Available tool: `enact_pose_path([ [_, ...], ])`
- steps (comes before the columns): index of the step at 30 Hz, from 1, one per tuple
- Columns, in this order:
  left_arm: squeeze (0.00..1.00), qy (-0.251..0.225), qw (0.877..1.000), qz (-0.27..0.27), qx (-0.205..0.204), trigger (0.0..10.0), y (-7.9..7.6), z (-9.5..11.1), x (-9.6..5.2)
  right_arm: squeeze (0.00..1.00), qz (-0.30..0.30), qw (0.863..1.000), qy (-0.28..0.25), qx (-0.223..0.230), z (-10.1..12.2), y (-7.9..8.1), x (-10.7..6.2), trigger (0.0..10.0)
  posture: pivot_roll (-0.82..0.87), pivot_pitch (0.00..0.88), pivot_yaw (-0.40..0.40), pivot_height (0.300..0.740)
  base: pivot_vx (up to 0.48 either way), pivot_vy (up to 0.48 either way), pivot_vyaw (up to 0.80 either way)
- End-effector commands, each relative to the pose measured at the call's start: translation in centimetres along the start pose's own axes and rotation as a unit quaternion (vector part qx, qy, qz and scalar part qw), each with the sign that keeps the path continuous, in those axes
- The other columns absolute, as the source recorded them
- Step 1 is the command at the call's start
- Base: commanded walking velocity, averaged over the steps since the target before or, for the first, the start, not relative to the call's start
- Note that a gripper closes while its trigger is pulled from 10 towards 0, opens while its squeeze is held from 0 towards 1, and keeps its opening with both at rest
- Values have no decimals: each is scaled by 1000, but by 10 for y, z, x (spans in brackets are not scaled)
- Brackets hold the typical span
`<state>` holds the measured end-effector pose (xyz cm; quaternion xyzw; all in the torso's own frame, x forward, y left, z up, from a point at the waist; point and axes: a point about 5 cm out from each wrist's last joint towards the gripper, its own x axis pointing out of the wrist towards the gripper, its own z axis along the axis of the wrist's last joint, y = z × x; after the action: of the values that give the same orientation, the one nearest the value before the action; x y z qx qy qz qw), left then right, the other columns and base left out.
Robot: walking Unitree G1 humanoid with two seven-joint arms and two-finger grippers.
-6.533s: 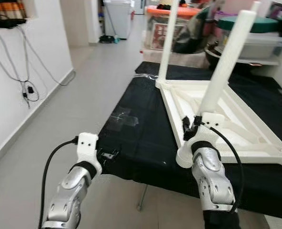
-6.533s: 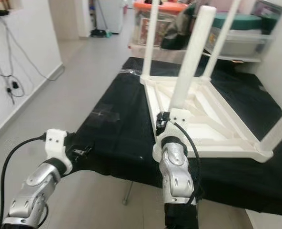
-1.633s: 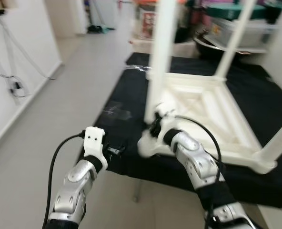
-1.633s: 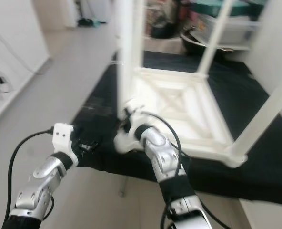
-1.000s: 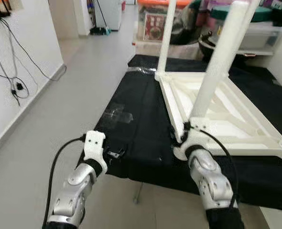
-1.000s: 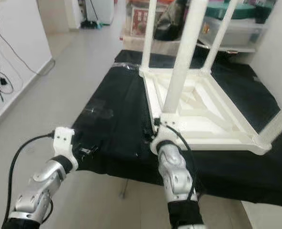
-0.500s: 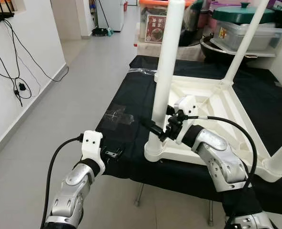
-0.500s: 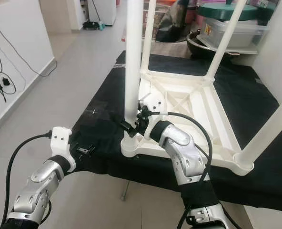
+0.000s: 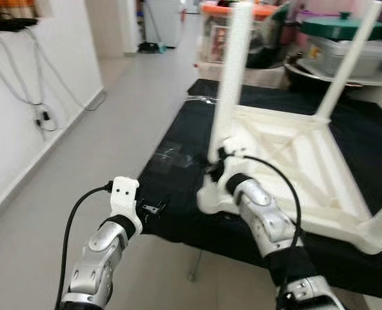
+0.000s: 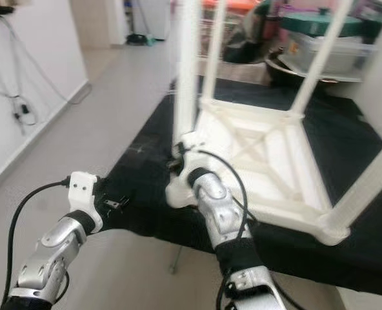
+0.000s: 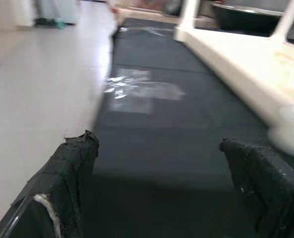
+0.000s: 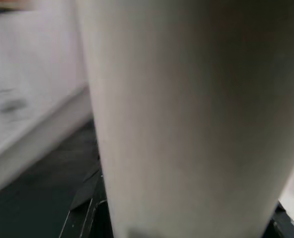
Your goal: Building children table
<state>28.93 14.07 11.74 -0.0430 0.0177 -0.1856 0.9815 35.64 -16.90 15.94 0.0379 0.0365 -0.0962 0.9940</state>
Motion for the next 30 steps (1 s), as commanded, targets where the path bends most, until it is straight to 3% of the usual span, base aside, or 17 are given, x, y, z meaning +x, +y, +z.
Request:
enact_pose_path([
  [1, 0, 5, 1000, 0, 2, 10000, 1, 0, -1, 0, -147, 986, 79, 21, -29, -52, -6, 6667, 94, 0, -67, 740, 0, 0, 0],
  [2, 0, 5, 1000, 0, 2, 10000, 1, 0, -1, 0, -147, 986, 79, 21, -29, -52, -6, 6667, 94, 0, -67, 740, 0, 0, 0],
  [3, 0, 6, 1000, -3, 0, 10000, 0, -1, -1, 0, -125, 989, 76, 25, -24, -46, -8, 10000, 86, 0, -62, 740, 0, 0, 0],
  [6, 0, 10, 1000, -9, -1, 10000, -4, -3, 1, 0, 7, 999, 12, 34, -2, -7, -13, 10000, 85, 0, -55, 740, 0, 0, 0],
  [7, 0, 10, 1000, -9, -1, 10000, -4, -3, 1, 0, 7, 999, 12, 34, -2, -7, -13, 10000, 85, 0, -55, 740, 0, 0, 0],
  [8, 0, 9, 1000, -9, -1, 10000, -4, -2, 2, 1000, 74, 996, -7, 47, 6, 10, -17, 10000, 90, 0, -58, 740, 0, 0, 0],
  [10, 0, 8, 1000, -9, -1, 10000, -3, -1, 2, 1000, 164, 984, -25, 67, 17, 29, -21, 10000, 94, 0, -64, 740, 0, 0, 0],
  [11, 0, 8, 1000, -9, -1, 10000, -3, -1, 2, 1000, 164, 984, -25, 67, 17, 29, -21, 10000, 94, 0, -64, 740, 0, 0, 0],
  [12, 0, 8, 1000, -8, 0, 10000, 0, 0, 1, 0, 245, 966, -41, 69, 28, 40, -24, 10000, 89, 0, -64, 740, 0, 0, 0],
  [13, 0, 7, 1000, -6, 0, 10000, 1, 0, 0, 0, 290, 953, -50, 69, 35, 45, -27, 10000, 89, 0, -64, 740, 0, 0, 0],
  [14, 0, 7, 1000, -6, 0, 10000, 1, 0, 0, 0, 290, 953, -50, 69, 35, 45, -27, 10000, 89, 0, -64, 740, 0, 0, 0],
  [18, 0, 6, 1000, -4, 0, 10000, 1, 0, 2, 0, 514, 852, -96, -18, 54, 57, -55, 10000, 93, 0, -71, 740, 0, 0, 0],
  [19, 0, 6, 1000, -4, 0, 10000, 1, 0, 2, 0, 514, 852, -96, -18, 54, 57, -55, 10000, 93, 0, -71, 740, 0, 0, 0],
  [20, 0, 4, 1000, -5, 0, 10000, -1, 0, 4, 0, 540, 835, -90, -47, 52, 58, -55, 10000, 97, 0, -73, 740, 0, 0, 0],
  [23, 0, 4, 1000, -5, 0, 10000, -1, 0, 4, 0, 540, 835, -90, -47, 52, 58, -55, 10000, 97, 0, -73, 740, 0, 0, 0],
  [24, 0, 4, 1000, -6, -1, 10000, -2, 1, 5, 0, 551, 828, -84, -63, 50, 58, -53, 10000, 99, 0, -74, 740, 0, 0, 0],
  [30, 0, 1, 1000, -4, 1, 10000, -1, 2, 5, 0, 545, 834, -64, -54, 47, 70, -38, 10000, 126, 0, -95, 740, 0, 0, 0],
])
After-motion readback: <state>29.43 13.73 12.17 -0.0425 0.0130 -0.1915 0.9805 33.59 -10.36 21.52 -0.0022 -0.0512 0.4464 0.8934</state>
